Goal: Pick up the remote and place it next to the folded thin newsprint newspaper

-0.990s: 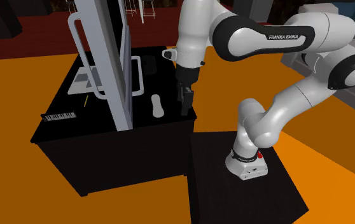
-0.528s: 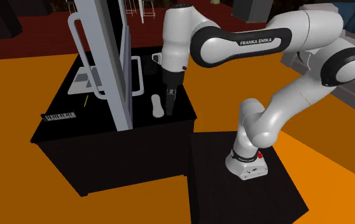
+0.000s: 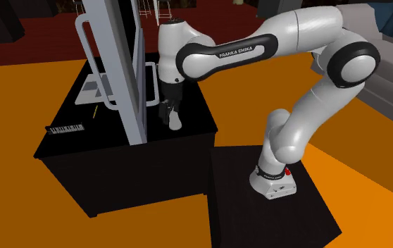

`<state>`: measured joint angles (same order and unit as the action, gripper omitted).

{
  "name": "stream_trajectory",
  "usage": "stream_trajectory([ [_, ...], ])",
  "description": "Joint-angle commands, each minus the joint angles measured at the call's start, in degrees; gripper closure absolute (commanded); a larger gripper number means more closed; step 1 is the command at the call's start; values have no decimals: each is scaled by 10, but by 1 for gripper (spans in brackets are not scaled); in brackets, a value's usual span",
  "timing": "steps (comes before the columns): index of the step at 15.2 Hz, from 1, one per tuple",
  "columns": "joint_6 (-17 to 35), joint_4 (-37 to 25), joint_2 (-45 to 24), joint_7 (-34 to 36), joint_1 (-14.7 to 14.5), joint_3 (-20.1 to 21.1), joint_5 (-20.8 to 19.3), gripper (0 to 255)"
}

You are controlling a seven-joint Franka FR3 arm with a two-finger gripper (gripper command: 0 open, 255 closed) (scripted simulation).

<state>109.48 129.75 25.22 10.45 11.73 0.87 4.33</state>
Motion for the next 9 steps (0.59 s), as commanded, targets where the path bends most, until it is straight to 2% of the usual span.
stream_trajectory([
  [1, 22, -3, -28, 26, 14, -4, -4, 0],
  [9, 82, -44, -144, 115, 68, -33, -18, 0],
])
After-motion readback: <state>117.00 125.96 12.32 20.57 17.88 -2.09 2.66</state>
